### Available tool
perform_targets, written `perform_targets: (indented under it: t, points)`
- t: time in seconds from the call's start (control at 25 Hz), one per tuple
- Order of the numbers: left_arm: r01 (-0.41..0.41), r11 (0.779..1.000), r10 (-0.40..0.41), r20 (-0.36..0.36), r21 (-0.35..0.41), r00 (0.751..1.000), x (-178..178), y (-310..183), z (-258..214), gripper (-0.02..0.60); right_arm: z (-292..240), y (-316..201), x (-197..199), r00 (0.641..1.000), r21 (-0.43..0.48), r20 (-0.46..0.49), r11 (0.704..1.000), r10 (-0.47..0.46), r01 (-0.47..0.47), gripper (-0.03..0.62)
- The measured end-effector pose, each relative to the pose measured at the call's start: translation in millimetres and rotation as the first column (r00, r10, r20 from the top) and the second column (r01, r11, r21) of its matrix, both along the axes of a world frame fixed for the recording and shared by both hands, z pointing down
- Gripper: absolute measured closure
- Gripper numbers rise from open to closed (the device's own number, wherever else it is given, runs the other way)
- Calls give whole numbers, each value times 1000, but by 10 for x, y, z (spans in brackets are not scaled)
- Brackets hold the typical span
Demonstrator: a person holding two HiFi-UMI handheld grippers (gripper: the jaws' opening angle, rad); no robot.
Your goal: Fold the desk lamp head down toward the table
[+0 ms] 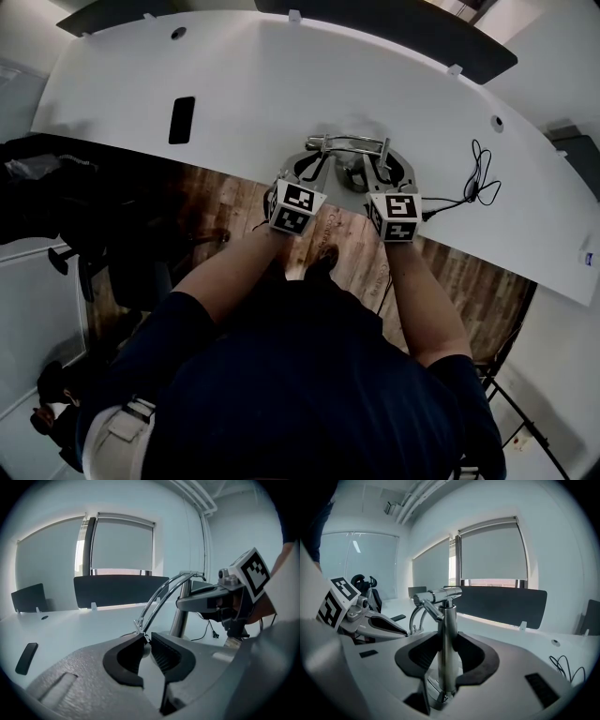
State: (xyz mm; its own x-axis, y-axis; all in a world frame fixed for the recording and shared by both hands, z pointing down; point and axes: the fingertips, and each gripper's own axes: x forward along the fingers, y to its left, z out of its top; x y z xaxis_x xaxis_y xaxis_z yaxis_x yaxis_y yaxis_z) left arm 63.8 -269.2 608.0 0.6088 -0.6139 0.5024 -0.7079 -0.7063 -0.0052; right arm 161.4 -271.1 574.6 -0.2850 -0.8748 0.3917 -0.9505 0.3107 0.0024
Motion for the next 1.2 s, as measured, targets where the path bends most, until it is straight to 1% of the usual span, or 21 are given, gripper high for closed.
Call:
perform_targets:
  t: [0.12,0.24,0.36,0.44,0.6,0.68,0.8,0.88,1.04,1.2]
  points:
    - [2,1000,-2,6,-2,1000,30,13,75,531,-6,6,-3,1000,0,1,1000,0,0,461]
    - [5,1000,-5,-8,-10,1000,69,27,60,529,-6,-1,-2,1000,-2,1,1000,1,-1,461]
    - [3,1000,-3,-3,6,1000,56,14,108,529,-9,-4,-10,1000,-3,-2,1000,-2,2,461]
    - [-18,1000,18,13,10,1000,60,20,120,529,1,-2,-10,1000,-4,-21,1000,-3,2,459]
    - [-87,996,86,83,6,993,49,41,98,526,22,7,-22,998,-9,-66,1000,1,-2,457]
    - [-103,995,101,95,18,990,12,44,28,506,1,33,6,997,-1,-75,1000,9,-9,451]
    - [-111,992,105,99,58,990,-90,90,-132,505,-45,154,49,996,8,-79,1000,30,-30,444]
    - [-113,990,106,88,83,991,-149,150,-284,505,-91,275,49,997,9,-68,999,43,-42,443]
    - [-144,981,142,21,127,990,-193,368,-663,505,-285,567,-45,998,24,-6,998,55,-55,444]
    - [-186,970,197,-53,156,979,-236,607,-1129,505,-599,842,-313,998,51,55,999,12,-15,451]
